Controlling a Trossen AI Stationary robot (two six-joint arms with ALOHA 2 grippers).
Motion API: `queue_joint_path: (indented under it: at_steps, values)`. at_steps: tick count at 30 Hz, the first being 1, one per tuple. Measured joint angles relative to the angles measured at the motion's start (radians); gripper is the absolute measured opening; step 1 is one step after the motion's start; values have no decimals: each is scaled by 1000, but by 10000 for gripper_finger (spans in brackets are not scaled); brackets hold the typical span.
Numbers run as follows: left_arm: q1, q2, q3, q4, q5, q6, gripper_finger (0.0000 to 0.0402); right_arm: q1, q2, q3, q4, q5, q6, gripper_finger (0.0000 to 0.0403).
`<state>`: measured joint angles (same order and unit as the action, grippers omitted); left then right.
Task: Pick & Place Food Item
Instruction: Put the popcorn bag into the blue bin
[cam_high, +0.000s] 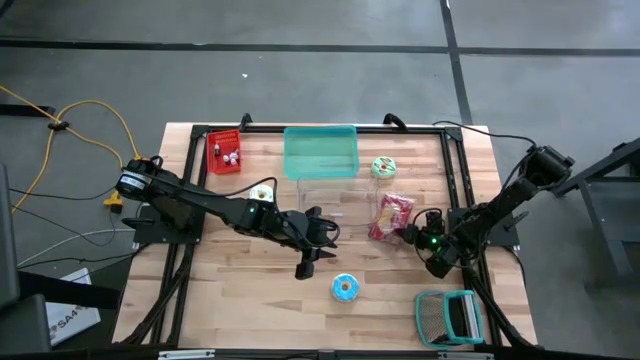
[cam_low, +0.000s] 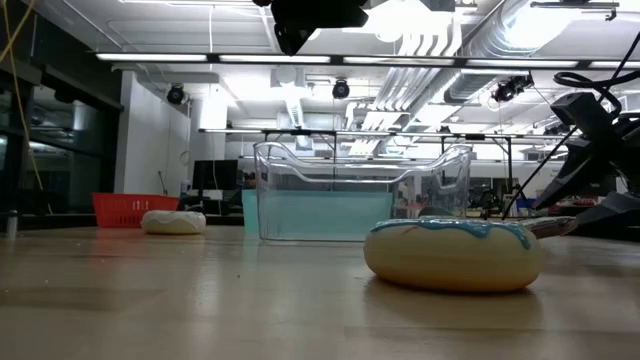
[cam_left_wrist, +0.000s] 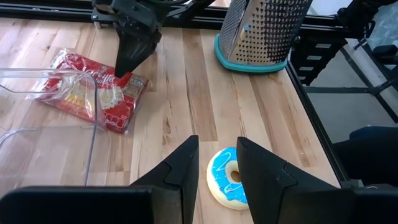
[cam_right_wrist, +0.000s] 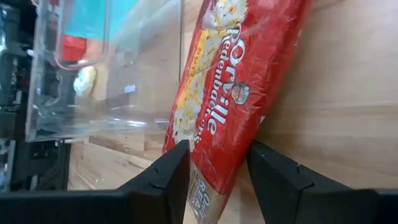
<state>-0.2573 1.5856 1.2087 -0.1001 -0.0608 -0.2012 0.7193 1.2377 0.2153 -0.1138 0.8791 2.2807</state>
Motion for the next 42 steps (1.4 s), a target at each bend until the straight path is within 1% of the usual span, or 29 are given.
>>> queue_joint_path:
  at_steps: [4,9,30,33,42]
  values:
    - [0,0,0,0,0,0,105,0,0,0,1,11,0,137]
    - [0,0,0,0,0,0,105,0,0,1,2,-9,3,131]
    - [0,0,0,0,0,0,105,1,-1,1,-2,18,0,129]
    - [0,0,0,0,0,0,105,0,-1,1,-2,19,-2,117]
    - [0,0,0,0,0,0,105,0,-2,2,-2,21,-22,54]
